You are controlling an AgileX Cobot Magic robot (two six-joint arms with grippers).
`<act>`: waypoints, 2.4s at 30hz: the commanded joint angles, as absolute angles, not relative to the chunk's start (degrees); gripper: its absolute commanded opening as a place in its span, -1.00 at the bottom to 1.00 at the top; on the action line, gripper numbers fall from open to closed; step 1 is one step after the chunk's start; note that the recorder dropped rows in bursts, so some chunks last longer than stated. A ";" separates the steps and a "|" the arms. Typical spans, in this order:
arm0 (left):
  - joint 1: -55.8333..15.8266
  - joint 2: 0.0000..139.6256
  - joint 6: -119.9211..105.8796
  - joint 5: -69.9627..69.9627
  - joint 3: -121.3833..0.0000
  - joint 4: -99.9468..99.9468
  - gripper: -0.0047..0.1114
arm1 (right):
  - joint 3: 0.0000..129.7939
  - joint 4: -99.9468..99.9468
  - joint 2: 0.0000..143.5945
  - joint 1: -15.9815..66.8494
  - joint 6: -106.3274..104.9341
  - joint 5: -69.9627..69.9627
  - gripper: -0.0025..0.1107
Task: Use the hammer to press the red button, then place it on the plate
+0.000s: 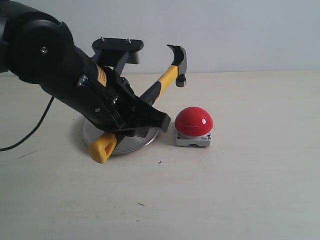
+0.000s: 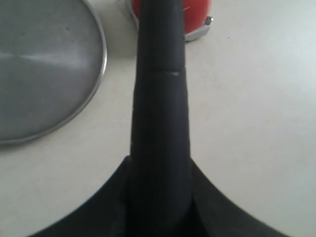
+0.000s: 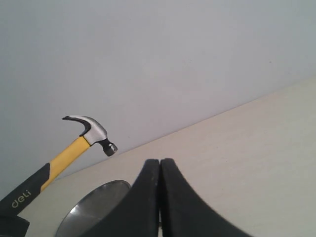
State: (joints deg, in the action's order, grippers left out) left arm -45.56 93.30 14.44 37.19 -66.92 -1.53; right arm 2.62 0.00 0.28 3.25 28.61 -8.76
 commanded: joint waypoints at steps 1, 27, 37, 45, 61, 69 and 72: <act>-46.91 94.77 14.75 33.39 -67.92 -0.45 -0.92 | 2.42 0.00 0.00 3.35 28.55 -8.41 -0.96; -46.91 86.73 13.08 41.79 -83.88 4.07 -0.92 | 2.42 0.00 0.00 3.35 28.55 -8.41 -0.96; -46.91 92.27 15.22 38.97 -76.98 3.86 -0.92 | 2.42 0.00 0.00 3.35 28.55 -8.41 -0.96; -47.25 106.31 14.40 34.03 -66.39 3.01 -0.92 | 2.42 0.00 0.00 3.35 28.55 -8.41 -0.96; -37.65 93.59 1.36 35.22 -73.77 -13.30 -0.92 | 2.42 0.00 0.00 3.35 28.55 -8.41 -0.96; -28.30 91.98 -39.30 34.58 -64.95 -64.21 -0.92 | 2.42 0.00 0.00 3.35 28.55 -8.41 -0.96; -25.07 91.40 -49.68 32.63 -58.51 -78.02 -0.92 | 2.42 0.00 0.00 3.35 28.55 -8.41 -0.96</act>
